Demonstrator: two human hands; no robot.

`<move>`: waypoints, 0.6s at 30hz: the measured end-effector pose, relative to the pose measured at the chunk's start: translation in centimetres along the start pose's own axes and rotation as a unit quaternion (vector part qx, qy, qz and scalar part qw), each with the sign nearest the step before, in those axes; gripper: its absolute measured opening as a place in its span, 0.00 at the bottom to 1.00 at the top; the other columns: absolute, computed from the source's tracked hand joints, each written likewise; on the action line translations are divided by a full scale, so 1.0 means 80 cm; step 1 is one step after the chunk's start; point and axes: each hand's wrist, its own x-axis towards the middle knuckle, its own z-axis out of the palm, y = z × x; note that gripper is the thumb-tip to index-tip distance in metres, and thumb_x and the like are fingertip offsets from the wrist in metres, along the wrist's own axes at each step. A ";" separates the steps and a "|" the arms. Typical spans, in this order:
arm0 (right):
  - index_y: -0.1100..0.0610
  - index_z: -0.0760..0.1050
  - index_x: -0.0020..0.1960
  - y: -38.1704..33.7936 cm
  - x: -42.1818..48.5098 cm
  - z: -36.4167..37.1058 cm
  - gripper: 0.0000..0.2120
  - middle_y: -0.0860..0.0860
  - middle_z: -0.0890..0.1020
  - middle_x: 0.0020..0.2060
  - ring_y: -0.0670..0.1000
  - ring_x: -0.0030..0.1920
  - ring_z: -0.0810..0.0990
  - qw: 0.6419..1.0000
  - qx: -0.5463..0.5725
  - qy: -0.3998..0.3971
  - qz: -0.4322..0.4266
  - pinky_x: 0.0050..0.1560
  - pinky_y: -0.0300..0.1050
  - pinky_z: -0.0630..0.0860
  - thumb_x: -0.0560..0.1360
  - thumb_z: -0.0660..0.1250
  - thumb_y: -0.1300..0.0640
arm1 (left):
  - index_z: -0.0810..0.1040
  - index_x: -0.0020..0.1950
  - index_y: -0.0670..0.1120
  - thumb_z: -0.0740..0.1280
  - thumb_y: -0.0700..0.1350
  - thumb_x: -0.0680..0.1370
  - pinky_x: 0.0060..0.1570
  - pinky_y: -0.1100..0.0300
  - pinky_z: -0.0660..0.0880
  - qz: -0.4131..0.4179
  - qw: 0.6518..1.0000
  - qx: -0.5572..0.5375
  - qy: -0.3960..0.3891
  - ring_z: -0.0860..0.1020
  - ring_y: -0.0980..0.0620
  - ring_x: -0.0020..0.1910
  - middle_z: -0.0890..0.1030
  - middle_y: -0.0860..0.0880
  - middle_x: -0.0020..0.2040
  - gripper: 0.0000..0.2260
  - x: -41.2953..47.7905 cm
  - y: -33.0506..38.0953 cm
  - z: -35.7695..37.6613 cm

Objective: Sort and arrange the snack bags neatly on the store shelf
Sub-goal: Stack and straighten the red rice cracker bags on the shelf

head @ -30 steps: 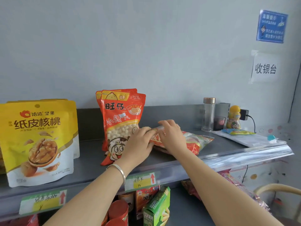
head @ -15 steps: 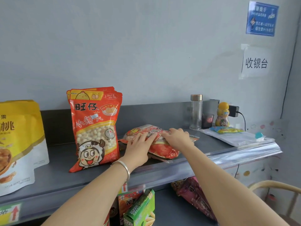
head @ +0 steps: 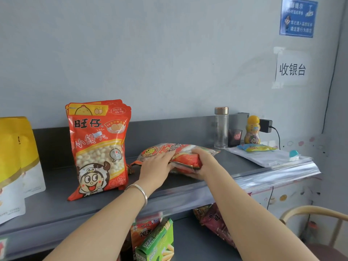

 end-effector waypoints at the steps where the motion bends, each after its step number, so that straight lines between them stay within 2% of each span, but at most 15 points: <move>1: 0.57 0.63 0.68 0.003 0.000 -0.002 0.30 0.63 0.77 0.58 0.66 0.53 0.80 1.000 -0.005 -0.009 0.002 0.44 0.64 0.80 0.71 0.73 0.57 | 0.58 0.75 0.55 0.57 0.56 0.80 0.68 0.47 0.65 0.003 1.000 -0.005 -0.016 0.64 0.48 0.72 0.65 0.52 0.74 0.24 -0.002 -0.002 0.002; 3: 0.56 0.62 0.69 0.007 -0.001 -0.003 0.29 0.63 0.77 0.59 0.65 0.54 0.79 1.000 -0.002 -0.012 -0.011 0.42 0.63 0.80 0.72 0.71 0.60 | 0.55 0.76 0.56 0.58 0.55 0.80 0.71 0.44 0.59 0.002 0.998 -0.021 -0.057 0.59 0.49 0.74 0.61 0.53 0.75 0.25 -0.003 -0.005 0.005; 6: 0.55 0.62 0.70 0.011 -0.005 -0.001 0.29 0.61 0.77 0.59 0.63 0.52 0.80 0.998 0.024 0.008 -0.059 0.40 0.62 0.80 0.72 0.69 0.62 | 0.61 0.74 0.54 0.64 0.40 0.74 0.71 0.44 0.58 -0.027 0.982 -0.173 -0.068 0.59 0.48 0.74 0.62 0.52 0.75 0.30 0.002 -0.002 -0.001; 9: 0.53 0.62 0.69 0.011 -0.009 -0.006 0.29 0.58 0.77 0.57 0.58 0.44 0.80 0.989 0.085 0.025 -0.120 0.32 0.53 0.79 0.72 0.69 0.61 | 0.74 0.66 0.46 0.63 0.30 0.68 0.68 0.50 0.64 -0.053 0.941 -0.333 0.024 0.65 0.47 0.69 0.72 0.47 0.68 0.27 0.008 0.005 -0.019; 10: 0.52 0.62 0.70 0.010 -0.010 -0.010 0.30 0.58 0.77 0.57 0.57 0.43 0.80 0.985 0.107 0.024 -0.136 0.31 0.52 0.78 0.72 0.69 0.60 | 0.76 0.64 0.45 0.63 0.30 0.69 0.68 0.51 0.63 -0.065 0.932 -0.351 0.059 0.66 0.46 0.69 0.72 0.46 0.67 0.25 0.010 0.008 -0.024; 12: 0.50 0.64 0.70 0.006 -0.012 -0.018 0.29 0.57 0.79 0.57 0.57 0.44 0.81 0.977 0.148 0.001 -0.156 0.29 0.49 0.78 0.72 0.69 0.57 | 0.72 0.67 0.48 0.64 0.35 0.73 0.68 0.55 0.59 -0.117 0.907 -0.392 0.103 0.60 0.46 0.72 0.64 0.44 0.72 0.23 0.013 0.014 -0.037; 14: 0.50 0.68 0.68 0.004 -0.018 -0.025 0.26 0.56 0.81 0.58 0.57 0.46 0.83 0.969 0.174 -0.054 -0.165 0.29 0.47 0.79 0.72 0.69 0.54 | 0.62 0.74 0.53 0.65 0.43 0.77 0.69 0.52 0.55 -0.168 0.865 -0.459 0.116 0.53 0.47 0.75 0.53 0.46 0.76 0.26 0.016 0.019 -0.052; 15: 0.50 0.69 0.68 0.004 -0.022 -0.027 0.26 0.56 0.81 0.57 0.57 0.47 0.83 0.965 0.179 -0.087 -0.170 0.31 0.47 0.79 0.71 0.69 0.53 | 0.55 0.75 0.55 0.66 0.47 0.77 0.70 0.49 0.55 -0.179 0.834 -0.510 0.114 0.53 0.47 0.75 0.51 0.47 0.77 0.30 0.017 0.020 -0.061; 16: 0.50 0.70 0.68 0.004 -0.026 -0.026 0.25 0.55 0.82 0.57 0.56 0.45 0.85 0.960 0.180 -0.121 -0.175 0.32 0.47 0.80 0.71 0.70 0.53 | 0.50 0.76 0.57 0.67 0.51 0.76 0.71 0.46 0.56 -0.182 0.791 -0.572 0.114 0.55 0.47 0.75 0.52 0.48 0.77 0.34 0.019 0.021 -0.069; 18: 0.48 0.70 0.67 0.009 -0.033 -0.020 0.25 0.55 0.83 0.55 0.56 0.44 0.85 0.946 0.182 -0.190 -0.189 0.37 0.50 0.81 0.71 0.69 0.55 | 0.49 0.75 0.59 0.70 0.54 0.73 0.69 0.40 0.61 -0.180 0.700 -0.679 0.127 0.63 0.46 0.72 0.60 0.49 0.75 0.38 0.020 0.020 -0.087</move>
